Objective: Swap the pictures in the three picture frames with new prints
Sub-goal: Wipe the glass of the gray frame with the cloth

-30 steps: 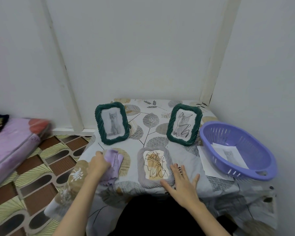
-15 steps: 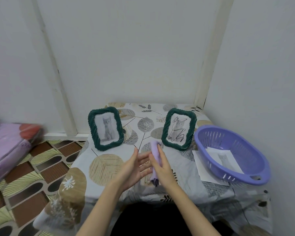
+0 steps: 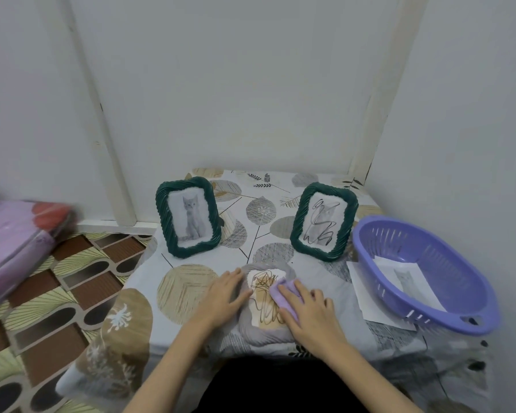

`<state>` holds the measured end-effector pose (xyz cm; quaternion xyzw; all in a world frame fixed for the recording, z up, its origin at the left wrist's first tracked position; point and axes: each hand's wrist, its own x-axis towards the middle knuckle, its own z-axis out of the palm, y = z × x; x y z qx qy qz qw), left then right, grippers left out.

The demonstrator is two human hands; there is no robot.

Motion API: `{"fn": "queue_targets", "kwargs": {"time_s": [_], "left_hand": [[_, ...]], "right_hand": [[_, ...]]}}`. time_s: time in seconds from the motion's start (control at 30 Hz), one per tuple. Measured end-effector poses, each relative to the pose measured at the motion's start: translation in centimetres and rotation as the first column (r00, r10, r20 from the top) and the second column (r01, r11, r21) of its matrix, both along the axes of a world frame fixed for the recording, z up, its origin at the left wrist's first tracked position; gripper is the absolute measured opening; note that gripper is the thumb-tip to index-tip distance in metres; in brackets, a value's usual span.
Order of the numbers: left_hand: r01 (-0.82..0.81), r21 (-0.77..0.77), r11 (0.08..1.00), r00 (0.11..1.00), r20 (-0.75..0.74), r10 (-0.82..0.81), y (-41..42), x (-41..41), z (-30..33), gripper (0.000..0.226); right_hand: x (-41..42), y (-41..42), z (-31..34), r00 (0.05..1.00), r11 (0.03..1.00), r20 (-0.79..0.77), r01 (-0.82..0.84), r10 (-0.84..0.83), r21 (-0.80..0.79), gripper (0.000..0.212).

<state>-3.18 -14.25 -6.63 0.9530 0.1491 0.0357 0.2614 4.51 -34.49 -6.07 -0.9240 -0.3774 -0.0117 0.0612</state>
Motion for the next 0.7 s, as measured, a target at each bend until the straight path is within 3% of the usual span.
{"fn": "queue_targets", "kwargs": {"time_s": [0.13,0.3,0.37,0.43,0.53,0.67,0.7], "left_hand": [[-0.035,0.197,0.980,0.999,-0.001,0.035,-1.0,-0.3,-1.1,0.115],[-0.072,0.243,0.967,0.997,-0.021,0.080,-1.3,-0.1,-1.7,0.109],[-0.082,0.256,0.963,0.995,-0.034,0.093,-1.2,0.0,-1.9,0.116],[-0.084,0.247,0.965,0.994,-0.044,0.098,-1.2,0.1,-2.1,0.107],[-0.079,0.236,0.969,0.995,-0.045,0.092,-1.2,0.1,-1.9,0.090],[-0.079,0.218,0.973,0.995,-0.043,0.091,-1.2,0.0,-1.8,0.087],[-0.080,0.221,0.972,0.995,-0.041,0.091,-1.2,0.0,-1.8,0.087]], "right_hand": [[1.1,2.5,0.0,0.999,1.000,0.040,-0.020,0.019,0.009,0.069],[2.2,6.3,0.6,1.000,0.999,-0.002,0.005,-0.005,0.053,0.065],[1.8,6.2,0.1,0.994,0.995,0.091,-0.069,0.063,0.066,0.047],[1.2,4.7,-0.7,0.974,0.984,0.174,-0.159,0.144,0.078,0.040],[2.1,2.8,-0.4,0.969,0.995,0.235,-0.093,0.080,0.047,0.042],[3.6,4.9,0.1,0.997,0.992,0.003,0.075,-0.075,0.103,0.043],[3.4,5.6,-0.2,0.997,0.989,0.009,0.069,-0.071,0.131,0.043]]}}
